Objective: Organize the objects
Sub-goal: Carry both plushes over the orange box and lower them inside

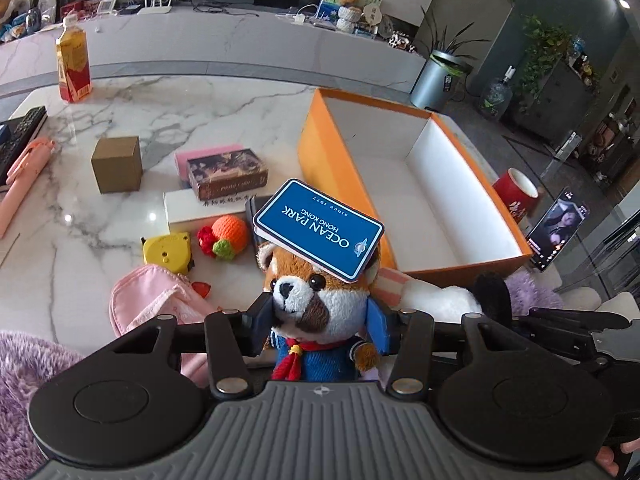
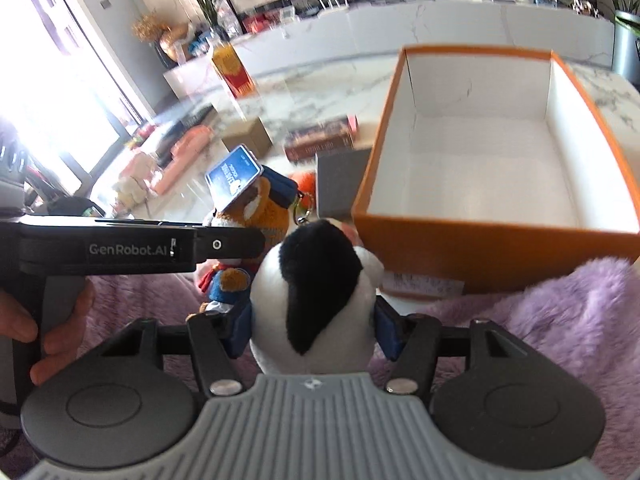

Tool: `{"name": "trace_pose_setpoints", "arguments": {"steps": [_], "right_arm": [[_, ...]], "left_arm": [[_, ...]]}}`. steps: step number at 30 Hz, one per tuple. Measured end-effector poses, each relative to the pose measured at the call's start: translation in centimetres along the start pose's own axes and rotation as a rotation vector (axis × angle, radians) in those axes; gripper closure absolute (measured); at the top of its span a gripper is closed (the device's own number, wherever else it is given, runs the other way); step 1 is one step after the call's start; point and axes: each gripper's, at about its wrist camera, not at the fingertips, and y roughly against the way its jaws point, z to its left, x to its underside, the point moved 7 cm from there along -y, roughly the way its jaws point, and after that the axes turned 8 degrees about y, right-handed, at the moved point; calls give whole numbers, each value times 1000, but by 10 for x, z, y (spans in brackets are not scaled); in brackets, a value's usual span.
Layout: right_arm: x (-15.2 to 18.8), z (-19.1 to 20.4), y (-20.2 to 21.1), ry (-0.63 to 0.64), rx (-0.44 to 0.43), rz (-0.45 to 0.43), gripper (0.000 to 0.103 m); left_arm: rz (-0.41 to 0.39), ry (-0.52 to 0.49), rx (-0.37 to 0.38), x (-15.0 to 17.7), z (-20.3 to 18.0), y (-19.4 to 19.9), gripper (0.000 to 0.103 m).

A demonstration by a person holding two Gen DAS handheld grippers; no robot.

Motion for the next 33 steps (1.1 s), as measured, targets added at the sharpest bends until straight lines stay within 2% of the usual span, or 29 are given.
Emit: {"name": "trace_pose_setpoints", "arguments": {"steps": [3, 8, 12, 14, 16, 21, 27, 33], "right_arm": [[-18, -3, 26, 13, 17, -78, 41], [-50, -22, 59, 51, 143, -210, 41], [-72, -49, 59, 18, 197, -254, 41], [-79, -70, 51, -22, 231, -248, 41], [-82, -91, 37, -72, 249, -226, 41], [-77, -128, -4, -188, 213, -161, 41], [-57, -149, -39, -260, 163, -66, 41], [-43, -159, -53, -272, 163, 6, 41]], "left_arm": [[-26, -31, 35, -18, -16, 10, 46], [-86, -80, 43, -54, -40, 15, 46], [-61, -90, 104, -74, -61, 1, 46], [-19, -85, 117, -80, -67, -17, 46], [26, -99, 99, -81, -73, -39, 46], [118, -135, 68, -78, -83, -87, 46], [170, -180, 38, -75, -86, -114, 46], [204, -200, 15, -70, -88, -133, 46]]}}
